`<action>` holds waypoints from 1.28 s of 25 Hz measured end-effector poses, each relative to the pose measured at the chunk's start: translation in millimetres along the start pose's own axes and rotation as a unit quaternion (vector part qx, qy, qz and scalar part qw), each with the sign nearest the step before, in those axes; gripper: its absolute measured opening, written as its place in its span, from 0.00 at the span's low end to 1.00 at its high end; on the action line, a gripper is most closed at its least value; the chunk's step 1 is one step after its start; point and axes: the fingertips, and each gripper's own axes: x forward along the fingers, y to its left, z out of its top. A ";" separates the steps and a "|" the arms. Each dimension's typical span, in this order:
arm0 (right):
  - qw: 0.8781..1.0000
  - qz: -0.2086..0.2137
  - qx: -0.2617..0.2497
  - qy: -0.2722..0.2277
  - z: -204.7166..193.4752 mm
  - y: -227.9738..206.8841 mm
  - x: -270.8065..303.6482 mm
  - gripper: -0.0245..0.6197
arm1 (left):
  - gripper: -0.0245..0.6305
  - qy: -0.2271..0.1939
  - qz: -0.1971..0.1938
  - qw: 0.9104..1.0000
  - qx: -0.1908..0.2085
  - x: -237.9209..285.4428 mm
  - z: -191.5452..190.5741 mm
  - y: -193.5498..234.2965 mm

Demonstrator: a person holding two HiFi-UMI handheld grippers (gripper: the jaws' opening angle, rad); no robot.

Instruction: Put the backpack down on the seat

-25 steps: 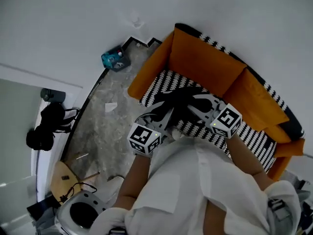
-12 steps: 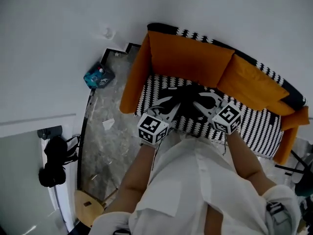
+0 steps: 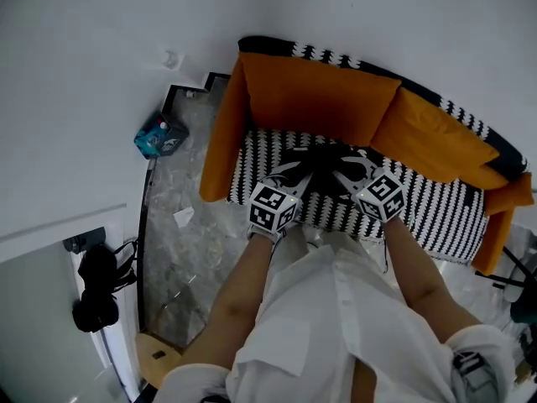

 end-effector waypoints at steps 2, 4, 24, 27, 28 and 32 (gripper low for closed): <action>1.000 -0.005 0.009 0.013 -10.9 -7.9 6.5 0.10 | 0.12 0.015 0.000 1.000 -0.001 10.2 -8.6 5.6; 1.000 -0.010 0.019 0.024 -21.7 -15.4 13.0 0.10 | 0.12 0.031 0.001 1.000 -0.001 19.9 -17.4 11.5; 0.996 -0.056 0.049 0.050 -36.8 -61.3 49.9 0.12 | 0.19 0.059 0.033 0.997 -0.043 61.6 -27.8 57.1; 0.994 -0.068 0.051 0.063 -35.5 -67.8 51.5 0.16 | 0.27 0.053 0.042 0.996 -0.050 61.7 -23.7 63.4; 0.994 -0.070 0.051 0.070 -35.3 -69.4 51.2 0.18 | 0.30 0.049 0.045 0.996 -0.055 60.1 -21.9 65.6; 0.990 -0.078 0.037 0.111 -34.7 -70.8 43.7 0.28 | 0.34 0.041 0.053 0.996 -0.057 50.8 -18.2 70.7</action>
